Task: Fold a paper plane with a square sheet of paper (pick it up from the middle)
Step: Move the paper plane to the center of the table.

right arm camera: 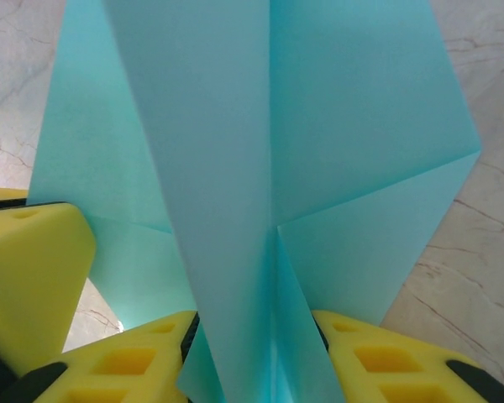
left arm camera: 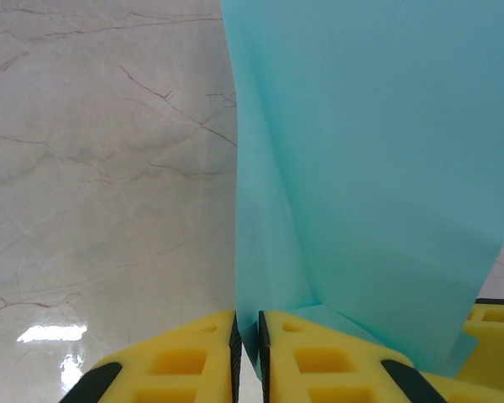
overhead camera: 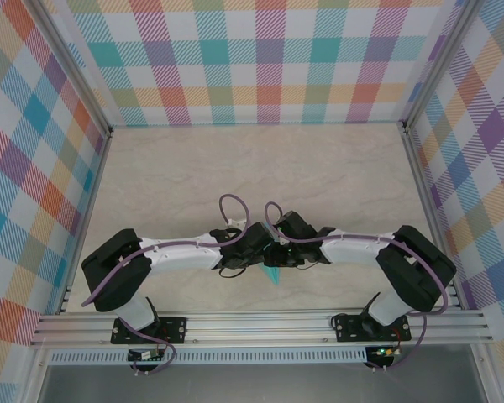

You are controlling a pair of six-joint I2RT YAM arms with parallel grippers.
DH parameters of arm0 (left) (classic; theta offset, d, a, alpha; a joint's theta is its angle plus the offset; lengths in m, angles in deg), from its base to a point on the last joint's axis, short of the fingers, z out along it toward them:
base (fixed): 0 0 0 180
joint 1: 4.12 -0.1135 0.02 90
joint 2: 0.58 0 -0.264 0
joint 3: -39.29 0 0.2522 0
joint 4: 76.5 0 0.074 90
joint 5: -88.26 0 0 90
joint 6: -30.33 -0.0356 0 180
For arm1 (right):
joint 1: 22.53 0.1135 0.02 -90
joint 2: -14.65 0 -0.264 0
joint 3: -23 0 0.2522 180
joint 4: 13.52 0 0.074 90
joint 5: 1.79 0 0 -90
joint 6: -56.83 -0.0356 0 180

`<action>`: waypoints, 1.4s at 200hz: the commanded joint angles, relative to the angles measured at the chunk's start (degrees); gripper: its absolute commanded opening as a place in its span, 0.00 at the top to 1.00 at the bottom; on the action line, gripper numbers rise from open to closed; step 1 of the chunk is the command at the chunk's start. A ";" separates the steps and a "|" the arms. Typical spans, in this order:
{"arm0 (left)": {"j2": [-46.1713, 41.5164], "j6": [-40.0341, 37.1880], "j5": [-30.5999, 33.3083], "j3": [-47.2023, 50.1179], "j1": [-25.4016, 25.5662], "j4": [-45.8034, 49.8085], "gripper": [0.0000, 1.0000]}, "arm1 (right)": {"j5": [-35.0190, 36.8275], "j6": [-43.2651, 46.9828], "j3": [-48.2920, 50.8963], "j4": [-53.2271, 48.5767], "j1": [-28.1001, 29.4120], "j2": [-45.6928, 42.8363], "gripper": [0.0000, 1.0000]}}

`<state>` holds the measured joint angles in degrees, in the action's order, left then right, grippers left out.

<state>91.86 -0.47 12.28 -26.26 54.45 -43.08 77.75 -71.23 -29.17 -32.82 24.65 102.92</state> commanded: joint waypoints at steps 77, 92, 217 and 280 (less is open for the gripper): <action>-3.94 1.70 0.75 2.18 -0.47 -0.08 0.82 | 5.78 1.42 -5.44 -7.56 3.01 1.91 0.83; -5.16 1.75 1.22 2.83 -0.43 0.12 0.82 | 7.86 1.46 -7.01 -10.38 3.66 1.68 0.87; -22.08 4.85 7.56 14.16 -1.06 3.18 0.78 | 25.47 1.90 -31.25 -36.44 4.22 17.06 0.90; -29.54 4.79 7.00 19.76 -2.58 2.39 0.75 | 24.10 0.49 -36.25 -37.48 4.15 23.63 0.86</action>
<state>64.63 3.99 18.12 -8.21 52.78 -41.68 102.28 -69.92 -63.88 -68.14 28.54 124.51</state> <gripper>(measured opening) 0.248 0.143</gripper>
